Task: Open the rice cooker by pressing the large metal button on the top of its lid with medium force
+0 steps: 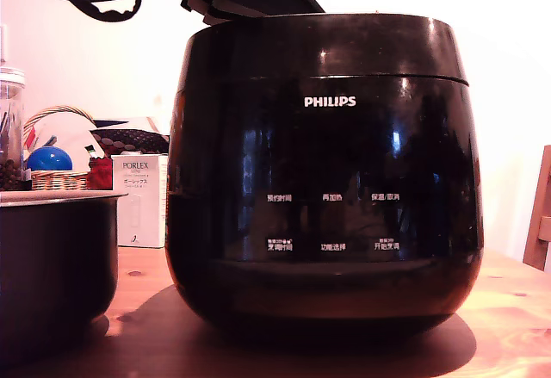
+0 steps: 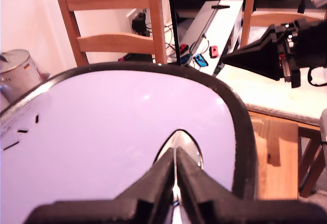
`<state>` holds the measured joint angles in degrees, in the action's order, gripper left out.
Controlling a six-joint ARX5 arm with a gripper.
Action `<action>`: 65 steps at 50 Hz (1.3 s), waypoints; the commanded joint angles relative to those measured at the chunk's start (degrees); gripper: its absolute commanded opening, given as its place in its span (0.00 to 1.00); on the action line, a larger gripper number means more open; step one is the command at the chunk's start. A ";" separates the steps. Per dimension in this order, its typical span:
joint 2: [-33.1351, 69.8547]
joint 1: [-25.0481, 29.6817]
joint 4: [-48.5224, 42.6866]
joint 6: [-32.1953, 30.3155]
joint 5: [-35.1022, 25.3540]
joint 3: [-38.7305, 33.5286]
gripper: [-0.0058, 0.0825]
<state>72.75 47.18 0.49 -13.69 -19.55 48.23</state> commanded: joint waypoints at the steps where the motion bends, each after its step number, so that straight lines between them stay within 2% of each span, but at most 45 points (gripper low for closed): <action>1: 3.43 -0.13 -4.74 -0.31 1.01 -4.26 0.04; 37: 4.07 -0.13 -9.77 -1.36 2.71 -4.26 0.04; 56: 4.07 -0.13 -1.57 -0.79 1.27 -4.26 0.04; 65: 4.04 -0.15 5.55 4.37 -2.60 -4.26 0.04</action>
<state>74.22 47.05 6.26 -11.75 -21.58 47.24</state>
